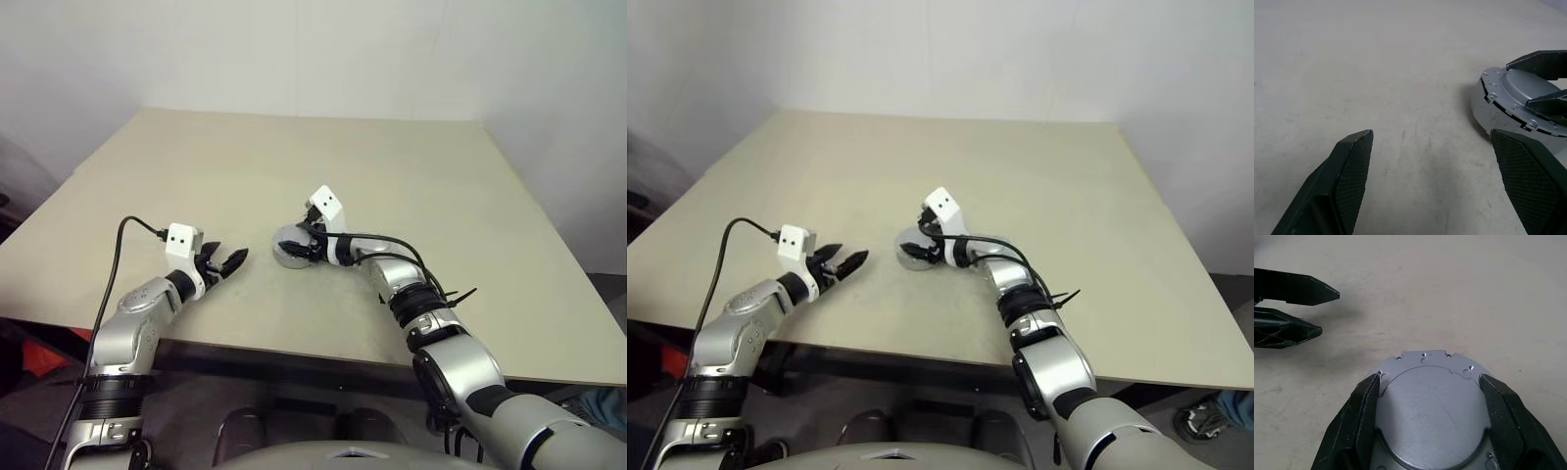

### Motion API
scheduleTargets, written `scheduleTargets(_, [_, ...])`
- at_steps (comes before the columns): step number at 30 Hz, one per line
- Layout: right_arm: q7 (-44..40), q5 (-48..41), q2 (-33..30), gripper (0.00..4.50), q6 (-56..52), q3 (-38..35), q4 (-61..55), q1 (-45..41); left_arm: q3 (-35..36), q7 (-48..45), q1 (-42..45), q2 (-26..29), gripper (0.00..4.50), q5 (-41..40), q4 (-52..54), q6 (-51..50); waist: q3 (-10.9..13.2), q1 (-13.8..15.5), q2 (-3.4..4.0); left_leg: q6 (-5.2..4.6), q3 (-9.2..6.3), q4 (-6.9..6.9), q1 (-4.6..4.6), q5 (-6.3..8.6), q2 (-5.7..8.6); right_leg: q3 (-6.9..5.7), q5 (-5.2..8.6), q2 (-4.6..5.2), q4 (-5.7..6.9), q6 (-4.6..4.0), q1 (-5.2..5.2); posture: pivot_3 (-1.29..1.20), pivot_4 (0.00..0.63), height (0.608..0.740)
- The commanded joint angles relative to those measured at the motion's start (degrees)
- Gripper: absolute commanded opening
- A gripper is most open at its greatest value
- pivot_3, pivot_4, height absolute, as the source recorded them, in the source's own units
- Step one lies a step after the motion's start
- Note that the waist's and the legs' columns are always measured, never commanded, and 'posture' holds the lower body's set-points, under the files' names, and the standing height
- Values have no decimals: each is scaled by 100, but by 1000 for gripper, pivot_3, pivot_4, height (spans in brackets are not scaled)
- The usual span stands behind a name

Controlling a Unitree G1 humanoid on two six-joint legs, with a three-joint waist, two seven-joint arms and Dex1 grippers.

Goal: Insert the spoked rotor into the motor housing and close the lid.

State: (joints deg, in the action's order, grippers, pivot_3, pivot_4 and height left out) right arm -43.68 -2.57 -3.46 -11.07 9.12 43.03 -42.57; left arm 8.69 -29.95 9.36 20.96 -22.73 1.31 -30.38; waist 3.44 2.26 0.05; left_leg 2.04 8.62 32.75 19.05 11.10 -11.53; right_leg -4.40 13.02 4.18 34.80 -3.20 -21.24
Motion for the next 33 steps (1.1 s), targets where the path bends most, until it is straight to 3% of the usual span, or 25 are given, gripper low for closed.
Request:
scheduleTargets(1, [102, 76, -2, 3150, -187, 24, 314, 50, 83, -28, 73, 46, 4042, -65, 166, 85, 0, 0, 0, 0, 0, 0, -1, 0, 0, 0, 0, 0, 0, 0, -2, 0, 0, 740])
scheduleTargets(10, [406, 5, 112, 3150, -1, -197, 350, -1, 60, -38, 79, 41, 4042, -56, 163, 91, 1, -6, 1, 0, 0, -1, -1, 0, 0, 0, 0, 0, -1, 0, -20, 0, 0, 740])
scheduleTargets(27, [932, 426, -13, 3150, 415, 83, 839, 23, 60, -19, 73, 40, 4042, -61, 202, 62, 6, 2, 7, 0, -4, -1, -4, 1, 5, -1, 1, 1, -15, 2, -39, 0, 0, 740])
scheduleTargets(33, [670, 146, -32, 3150, 490, -76, 607, -11, 52, -26, 81, 35, 4042, -59, 183, 72, 37, 9, 51, -1, -15, -22, 0, 3, 1, -47, 2, 1, -116, 4, -41, 0, 0, 740])
